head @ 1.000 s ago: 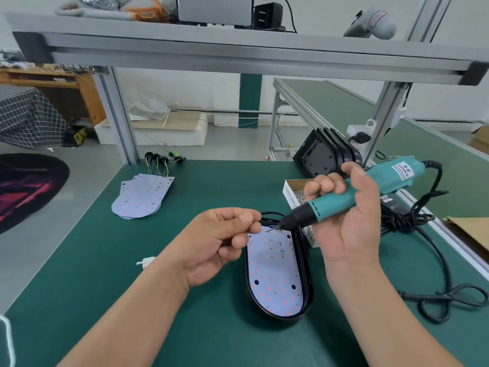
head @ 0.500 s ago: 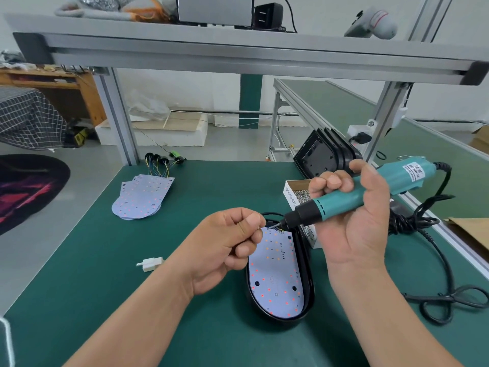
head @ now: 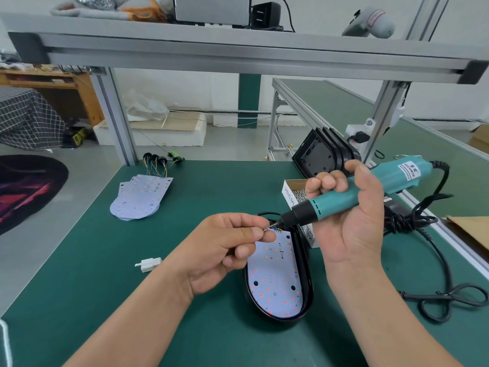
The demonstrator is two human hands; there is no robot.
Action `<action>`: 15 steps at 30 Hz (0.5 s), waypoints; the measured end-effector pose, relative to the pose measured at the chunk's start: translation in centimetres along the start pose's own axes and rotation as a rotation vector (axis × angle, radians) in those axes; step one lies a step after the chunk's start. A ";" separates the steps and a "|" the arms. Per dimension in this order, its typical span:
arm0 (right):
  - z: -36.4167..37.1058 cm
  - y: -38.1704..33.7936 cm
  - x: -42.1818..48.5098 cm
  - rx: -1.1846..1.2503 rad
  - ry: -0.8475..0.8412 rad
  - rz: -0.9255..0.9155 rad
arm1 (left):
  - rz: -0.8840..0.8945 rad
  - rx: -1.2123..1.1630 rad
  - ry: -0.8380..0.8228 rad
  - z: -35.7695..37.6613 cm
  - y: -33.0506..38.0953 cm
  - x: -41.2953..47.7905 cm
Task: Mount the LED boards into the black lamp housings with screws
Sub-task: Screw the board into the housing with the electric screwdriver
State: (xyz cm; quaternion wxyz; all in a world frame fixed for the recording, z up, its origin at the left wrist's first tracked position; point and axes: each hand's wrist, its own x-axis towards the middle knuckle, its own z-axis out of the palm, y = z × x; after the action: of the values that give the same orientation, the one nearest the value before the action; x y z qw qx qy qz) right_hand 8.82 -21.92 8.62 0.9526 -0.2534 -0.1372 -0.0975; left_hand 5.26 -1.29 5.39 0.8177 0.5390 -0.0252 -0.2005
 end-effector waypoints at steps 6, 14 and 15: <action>-0.1 0.0 0.1 -0.005 -0.004 0.003 | 0.000 -0.009 0.015 -0.2 -0.1 0.1; -0.1 0.0 0.1 -0.001 0.000 -0.001 | -0.002 -0.006 0.024 -0.2 -0.1 0.1; -0.1 0.0 0.2 0.000 -0.001 -0.001 | -0.001 -0.002 0.026 -0.2 -0.1 0.1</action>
State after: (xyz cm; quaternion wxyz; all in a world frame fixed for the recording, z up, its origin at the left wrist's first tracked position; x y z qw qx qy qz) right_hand 9.01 -21.97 8.53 0.9525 -0.2535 -0.1378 -0.0978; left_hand 5.36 -1.21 5.23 0.8184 0.5407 -0.0143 -0.1938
